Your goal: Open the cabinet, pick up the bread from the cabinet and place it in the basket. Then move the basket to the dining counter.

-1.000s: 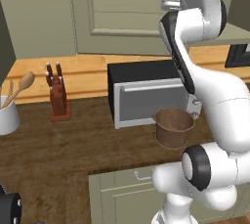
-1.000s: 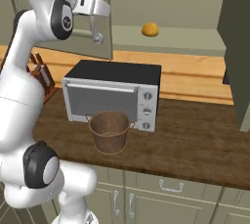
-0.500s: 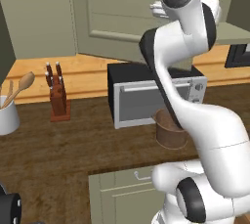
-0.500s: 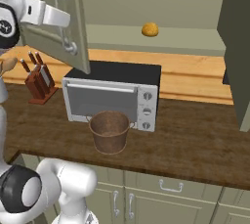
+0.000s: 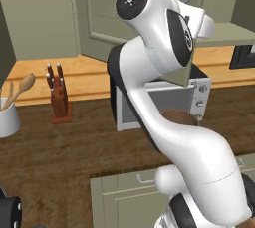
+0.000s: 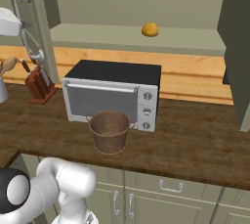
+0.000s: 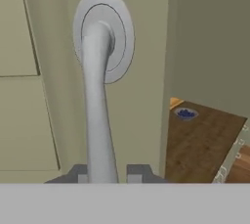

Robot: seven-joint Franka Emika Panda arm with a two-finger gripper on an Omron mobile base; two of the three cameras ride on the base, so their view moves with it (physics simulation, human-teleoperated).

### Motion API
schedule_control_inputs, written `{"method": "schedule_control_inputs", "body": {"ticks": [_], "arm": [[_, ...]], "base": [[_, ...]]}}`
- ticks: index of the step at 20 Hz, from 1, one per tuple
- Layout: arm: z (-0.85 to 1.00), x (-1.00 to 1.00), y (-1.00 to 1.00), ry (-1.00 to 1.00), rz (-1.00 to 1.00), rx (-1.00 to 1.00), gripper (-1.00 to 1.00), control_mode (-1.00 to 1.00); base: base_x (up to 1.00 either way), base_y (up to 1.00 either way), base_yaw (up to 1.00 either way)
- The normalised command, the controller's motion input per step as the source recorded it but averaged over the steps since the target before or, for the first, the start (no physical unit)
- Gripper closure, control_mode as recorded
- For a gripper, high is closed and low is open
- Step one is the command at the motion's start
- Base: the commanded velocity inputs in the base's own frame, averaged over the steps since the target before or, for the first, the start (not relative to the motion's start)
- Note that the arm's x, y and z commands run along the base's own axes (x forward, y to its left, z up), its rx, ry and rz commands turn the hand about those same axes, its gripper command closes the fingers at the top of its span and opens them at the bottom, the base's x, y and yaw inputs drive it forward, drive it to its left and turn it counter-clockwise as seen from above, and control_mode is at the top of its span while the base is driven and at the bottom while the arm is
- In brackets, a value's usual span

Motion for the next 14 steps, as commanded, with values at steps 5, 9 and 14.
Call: {"method": "schedule_control_inputs", "body": {"ticks": [5, 9, 14], "arm": [[0.00, -0.13, 0.24, 0.00, -0.04, 0.00, -1.00, -1.00], [0.00, -0.19, 0.29, 0.00, 0.00, -0.02, -1.00, -1.00], [-0.04, -0.18, 0.10, 0.00, 0.00, 0.00, -1.00, -1.00]], "base": [[0.00, 0.00, 0.00], [0.00, 0.00, 0.00], [0.00, 0.00, 0.00]]}}
